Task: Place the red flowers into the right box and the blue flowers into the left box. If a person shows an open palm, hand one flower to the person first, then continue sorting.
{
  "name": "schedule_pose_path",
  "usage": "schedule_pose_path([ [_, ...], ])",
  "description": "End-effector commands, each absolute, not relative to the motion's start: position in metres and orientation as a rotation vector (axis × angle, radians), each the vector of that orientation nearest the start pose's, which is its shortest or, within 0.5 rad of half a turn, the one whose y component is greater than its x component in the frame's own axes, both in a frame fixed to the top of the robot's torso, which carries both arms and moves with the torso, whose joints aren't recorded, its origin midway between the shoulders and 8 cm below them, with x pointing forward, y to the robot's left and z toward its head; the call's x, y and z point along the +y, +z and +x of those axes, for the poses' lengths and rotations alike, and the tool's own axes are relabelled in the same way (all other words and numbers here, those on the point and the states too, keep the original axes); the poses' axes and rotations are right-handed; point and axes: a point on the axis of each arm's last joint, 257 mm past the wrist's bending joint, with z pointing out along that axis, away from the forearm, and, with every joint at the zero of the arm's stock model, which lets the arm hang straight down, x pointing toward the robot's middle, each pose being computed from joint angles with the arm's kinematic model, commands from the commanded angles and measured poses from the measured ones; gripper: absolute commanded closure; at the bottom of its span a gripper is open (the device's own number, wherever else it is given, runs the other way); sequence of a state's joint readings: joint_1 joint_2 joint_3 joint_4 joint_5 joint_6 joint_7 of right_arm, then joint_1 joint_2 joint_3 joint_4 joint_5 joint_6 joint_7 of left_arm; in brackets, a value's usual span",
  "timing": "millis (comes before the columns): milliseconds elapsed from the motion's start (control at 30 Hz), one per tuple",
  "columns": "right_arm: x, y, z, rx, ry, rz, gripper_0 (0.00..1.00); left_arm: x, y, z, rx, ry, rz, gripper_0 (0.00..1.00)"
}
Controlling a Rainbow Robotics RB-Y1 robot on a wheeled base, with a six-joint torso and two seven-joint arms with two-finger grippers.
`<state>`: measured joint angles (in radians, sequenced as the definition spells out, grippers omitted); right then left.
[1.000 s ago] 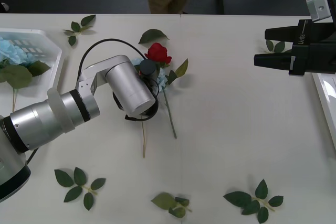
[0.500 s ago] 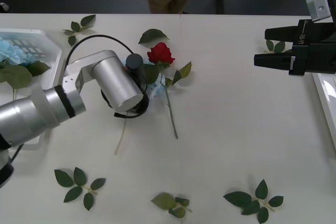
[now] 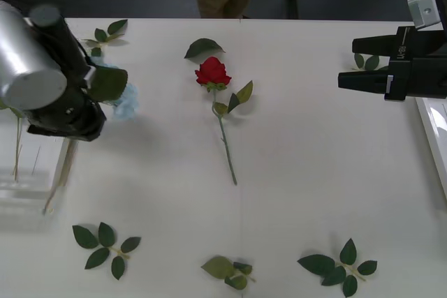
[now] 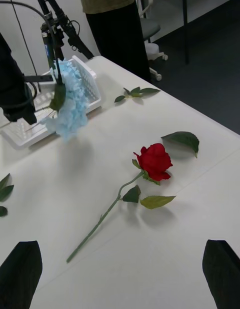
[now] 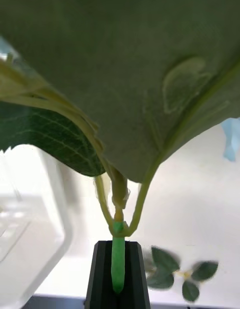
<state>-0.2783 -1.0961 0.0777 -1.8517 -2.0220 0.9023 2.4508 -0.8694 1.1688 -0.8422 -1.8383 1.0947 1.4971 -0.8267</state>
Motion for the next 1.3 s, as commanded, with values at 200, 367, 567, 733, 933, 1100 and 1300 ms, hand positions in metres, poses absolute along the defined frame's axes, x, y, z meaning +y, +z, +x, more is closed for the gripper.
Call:
schedule_pose_path([
  [200,-0.172,-0.045,0.44,1.646,0.71,-1.018,0.06,0.393,-0.113,0.443,2.738,0.228,-0.174,1.0],
  [367,-0.172,-0.045,0.441,1.647,0.71,-1.017,0.07,0.438,-0.116,0.447,2.687,0.233,-0.246,1.0],
  [567,-0.172,-0.045,0.441,1.648,0.708,-1.017,0.06,0.492,-0.142,0.449,2.629,0.223,-0.253,1.0],
  [733,-0.173,-0.045,0.441,1.648,0.709,-1.016,0.07,0.531,-0.172,0.455,2.563,0.236,-0.24,1.0],
  [933,-0.172,-0.044,0.441,1.645,0.706,-1.017,0.07,0.544,-0.204,0.461,2.528,0.203,-0.27,1.0],
  [1100,-0.173,-0.045,0.441,1.647,0.708,-1.018,0.07,0.54,-0.228,0.473,2.486,0.205,-0.276,1.0],
  [1300,-0.173,-0.045,0.441,1.646,0.705,-1.018,0.07,0.541,-0.238,0.483,2.442,0.243,-0.275,1.0],
])
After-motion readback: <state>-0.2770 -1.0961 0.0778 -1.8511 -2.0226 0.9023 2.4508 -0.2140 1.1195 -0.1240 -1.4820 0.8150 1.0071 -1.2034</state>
